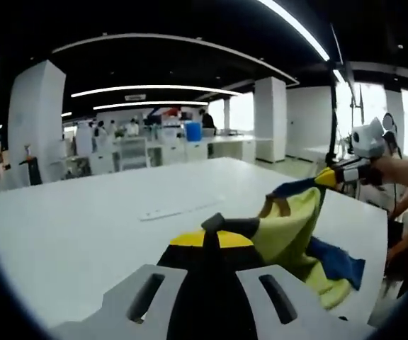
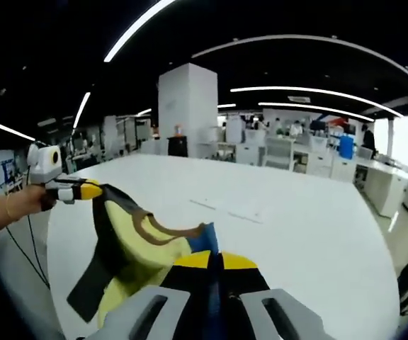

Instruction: Fold the garment on the visible template until the final outline fits inside the template.

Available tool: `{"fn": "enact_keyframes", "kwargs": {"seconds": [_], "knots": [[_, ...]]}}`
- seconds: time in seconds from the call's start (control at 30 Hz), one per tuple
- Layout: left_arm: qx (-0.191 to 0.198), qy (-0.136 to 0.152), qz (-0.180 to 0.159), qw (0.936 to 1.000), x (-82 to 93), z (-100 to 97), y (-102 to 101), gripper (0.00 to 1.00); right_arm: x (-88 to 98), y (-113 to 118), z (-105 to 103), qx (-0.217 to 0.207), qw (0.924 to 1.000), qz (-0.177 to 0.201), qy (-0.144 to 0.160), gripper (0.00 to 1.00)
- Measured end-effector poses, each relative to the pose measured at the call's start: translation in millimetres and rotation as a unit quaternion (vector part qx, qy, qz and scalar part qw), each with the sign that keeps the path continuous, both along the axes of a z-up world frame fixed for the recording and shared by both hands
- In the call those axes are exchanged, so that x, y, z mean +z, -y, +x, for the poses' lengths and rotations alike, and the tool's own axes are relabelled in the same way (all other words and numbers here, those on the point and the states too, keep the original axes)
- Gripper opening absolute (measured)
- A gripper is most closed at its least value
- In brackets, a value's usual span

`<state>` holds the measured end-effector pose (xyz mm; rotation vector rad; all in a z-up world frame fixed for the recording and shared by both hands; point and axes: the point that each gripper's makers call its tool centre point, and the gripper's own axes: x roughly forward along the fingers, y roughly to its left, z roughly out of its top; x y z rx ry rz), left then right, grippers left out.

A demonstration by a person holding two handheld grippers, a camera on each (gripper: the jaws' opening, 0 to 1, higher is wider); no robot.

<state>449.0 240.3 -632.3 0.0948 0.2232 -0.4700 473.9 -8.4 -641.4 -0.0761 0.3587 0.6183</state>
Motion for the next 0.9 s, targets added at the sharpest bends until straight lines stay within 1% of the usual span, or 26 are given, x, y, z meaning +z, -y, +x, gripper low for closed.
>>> {"fn": "enact_keyframes", "kwargs": {"seconds": [0.13, 0.23, 0.27, 0.3, 0.37, 0.43, 0.53, 0.57, 0.67, 0.77, 0.83, 0.9], "knots": [[0.012, -0.009, -0.008, 0.9999, -8.2, 18.4, -3, 0.00, -5.9, -1, 21, -0.010, 0.9999, 0.000, -0.005, 0.00], [0.017, -0.010, -0.007, 0.9998, -12.8, 30.7, -6, 0.01, -10.7, -2, 34, -0.014, 0.9999, 0.003, -0.007, 0.00], [0.020, -0.012, -0.007, 0.9997, -16.3, 35.7, -7, 0.01, -16.2, -2, 40, -0.017, 0.9997, 0.004, -0.017, 0.00], [0.023, -0.017, -0.004, 0.9996, -20.1, 39.0, -8, 0.01, -19.6, -3, 44, -0.015, 0.9997, 0.002, -0.021, 0.00], [0.022, -0.025, 0.012, 0.9994, -30.1, 46.9, -9, 0.01, -27.8, -2, 53, -0.018, 0.9993, 0.000, -0.034, 0.00], [0.021, -0.031, 0.008, 0.9993, -35.5, 53.0, -9, 0.01, -34.8, -2, 62, -0.023, 0.9989, 0.002, -0.040, 0.00], [0.026, -0.043, 0.014, 0.9986, -46.7, 62.2, -11, 0.01, -46.6, -2, 73, -0.036, 0.9975, 0.014, -0.058, 0.00], [0.026, -0.045, 0.020, 0.9984, -50.8, 65.6, -11, 0.01, -52.6, -1, 77, -0.044, 0.9964, 0.019, -0.069, 0.00], [0.025, -0.053, 0.039, 0.9975, -62.1, 73.3, -13, 0.01, -66.9, 0, 85, -0.058, 0.9944, 0.022, -0.085, 0.00], [0.022, -0.063, 0.041, 0.9969, -71.4, 82.0, -14, 0.01, -80.3, 1, 92, -0.070, 0.9920, 0.027, -0.102, 0.00], [0.020, -0.075, 0.051, 0.9957, -80.9, 88.8, -15, 0.01, -88.9, 0, 97, -0.074, 0.9907, 0.030, -0.110, 0.00], [0.019, -0.080, 0.053, 0.9952, -85.4, 92.6, -15, 0.01, -97.6, 1, 101, -0.081, 0.9888, 0.033, -0.121, 0.00]]}}
